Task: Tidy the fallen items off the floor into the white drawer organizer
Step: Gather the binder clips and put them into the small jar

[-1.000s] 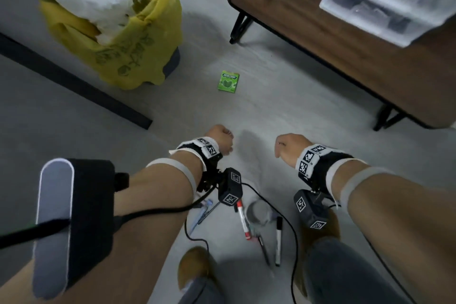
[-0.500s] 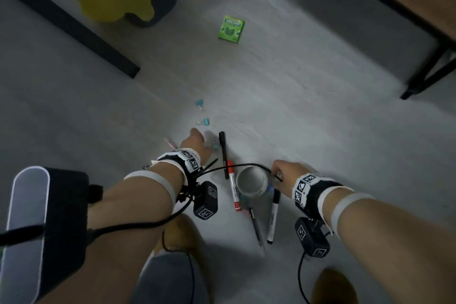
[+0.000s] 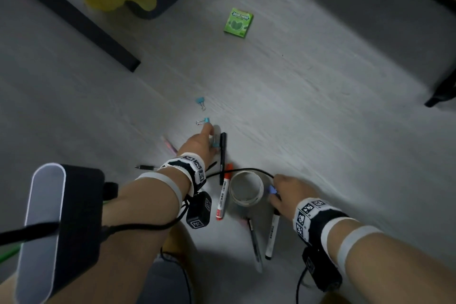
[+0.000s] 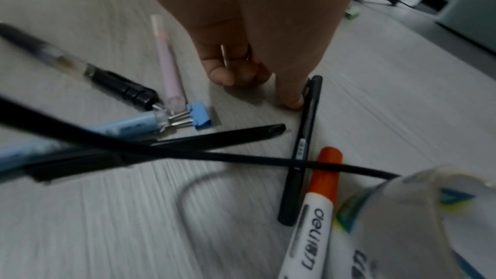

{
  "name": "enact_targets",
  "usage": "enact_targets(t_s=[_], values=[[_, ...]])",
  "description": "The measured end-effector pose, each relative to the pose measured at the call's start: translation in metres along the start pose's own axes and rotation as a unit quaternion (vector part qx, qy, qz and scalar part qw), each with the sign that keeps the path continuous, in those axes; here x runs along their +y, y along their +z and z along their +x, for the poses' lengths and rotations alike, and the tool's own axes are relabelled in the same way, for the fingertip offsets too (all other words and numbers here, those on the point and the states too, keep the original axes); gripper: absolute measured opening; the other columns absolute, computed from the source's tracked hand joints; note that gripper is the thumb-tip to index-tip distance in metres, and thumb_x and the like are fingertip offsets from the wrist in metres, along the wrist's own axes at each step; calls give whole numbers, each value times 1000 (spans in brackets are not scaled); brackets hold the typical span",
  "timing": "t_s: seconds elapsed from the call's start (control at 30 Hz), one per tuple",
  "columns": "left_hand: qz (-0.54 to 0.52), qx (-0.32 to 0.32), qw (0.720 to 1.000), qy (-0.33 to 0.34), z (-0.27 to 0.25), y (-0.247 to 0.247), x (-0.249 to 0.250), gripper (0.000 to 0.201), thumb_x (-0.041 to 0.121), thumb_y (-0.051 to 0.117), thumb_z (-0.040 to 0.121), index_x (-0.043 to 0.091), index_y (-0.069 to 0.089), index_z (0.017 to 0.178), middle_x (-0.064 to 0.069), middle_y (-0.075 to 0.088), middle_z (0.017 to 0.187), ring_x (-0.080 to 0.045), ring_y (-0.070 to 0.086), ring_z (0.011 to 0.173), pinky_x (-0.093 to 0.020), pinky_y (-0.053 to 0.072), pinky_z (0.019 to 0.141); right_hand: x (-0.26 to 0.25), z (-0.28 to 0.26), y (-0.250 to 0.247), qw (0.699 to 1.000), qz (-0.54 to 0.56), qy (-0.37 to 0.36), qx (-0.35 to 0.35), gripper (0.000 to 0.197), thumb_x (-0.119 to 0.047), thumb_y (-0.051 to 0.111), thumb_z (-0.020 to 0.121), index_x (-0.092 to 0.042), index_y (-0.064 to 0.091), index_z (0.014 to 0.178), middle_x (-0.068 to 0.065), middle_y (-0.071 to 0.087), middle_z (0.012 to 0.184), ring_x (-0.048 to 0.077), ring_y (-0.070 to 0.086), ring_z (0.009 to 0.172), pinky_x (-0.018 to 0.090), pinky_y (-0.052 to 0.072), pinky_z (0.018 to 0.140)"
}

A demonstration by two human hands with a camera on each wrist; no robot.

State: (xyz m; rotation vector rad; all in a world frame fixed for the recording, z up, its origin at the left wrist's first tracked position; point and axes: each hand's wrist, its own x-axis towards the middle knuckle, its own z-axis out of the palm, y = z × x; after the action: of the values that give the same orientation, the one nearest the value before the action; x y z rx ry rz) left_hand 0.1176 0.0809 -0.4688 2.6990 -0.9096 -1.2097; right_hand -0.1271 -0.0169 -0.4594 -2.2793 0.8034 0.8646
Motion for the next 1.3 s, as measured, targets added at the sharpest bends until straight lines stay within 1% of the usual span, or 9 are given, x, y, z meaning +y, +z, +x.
enact_targets(t_s=[0.23,0.33,0.43,0.67,0.83,0.97,1.03,1.2,1.3], values=[[64,2,997,32,6,4,12,29,25,48,95,17,36,121,-7,59,94,-27,58,76,-41,53,68,1,7,-43,997,-2,47,61,22,-39,49,91,-18,47,92,0,57,84,23,52,71,28,41,62],[3,59,998,-9,7,-1,14,38,33,43,95,8,34,124,-4,54,81,-25,54,65,-36,45,59,0,35,-59,993,13,59,102,25,-39,49,91,-14,46,94,5,60,89,25,52,71,29,42,62],[-52,99,992,-58,15,-14,11,37,26,41,96,6,30,125,-3,51,73,-21,50,58,-30,32,53,-5,64,-71,991,4,60,120,24,-31,48,93,-9,47,104,9,63,98,28,57,77,32,47,65],[5,64,998,-6,31,-22,3,46,29,46,92,18,23,130,-9,57,93,-30,59,72,-38,48,61,-17,83,-63,992,-41,32,111,41,-22,56,87,-16,29,117,12,52,114,29,57,92,38,52,75],[84,38,996,9,41,-22,2,39,29,40,99,13,28,132,-16,59,105,-30,53,76,-40,48,67,-22,84,-68,994,-91,-11,53,64,-1,61,76,-20,25,126,13,49,110,25,54,84,34,50,70],[128,33,991,-7,46,-27,10,41,14,42,94,9,33,133,-15,60,92,-30,52,71,-38,42,61,-29,83,-75,996,-72,12,46,40,-7,55,87,-12,29,118,9,55,106,15,45,60,30,40,58],[116,34,993,-14,50,-30,11,44,16,41,94,7,34,136,-15,64,94,-31,53,73,-37,41,62,-29,80,-76,997,-22,31,70,29,-17,50,94,-10,32,115,11,58,102,16,43,55,28,34,49],[137,58,989,-15,56,-34,3,38,14,37,96,4,38,133,-19,65,105,-35,62,85,-38,43,64,-27,70,-81,993,39,55,98,23,-28,42,98,-7,51,103,8,59,85,25,50,70,28,35,61],[96,86,992,-5,53,-36,2,32,14,32,98,2,39,127,-23,61,112,-39,63,93,-41,48,71,-25,71,-76,991,67,64,101,22,-27,40,99,-7,49,98,9,57,86,26,50,72,29,35,63]])
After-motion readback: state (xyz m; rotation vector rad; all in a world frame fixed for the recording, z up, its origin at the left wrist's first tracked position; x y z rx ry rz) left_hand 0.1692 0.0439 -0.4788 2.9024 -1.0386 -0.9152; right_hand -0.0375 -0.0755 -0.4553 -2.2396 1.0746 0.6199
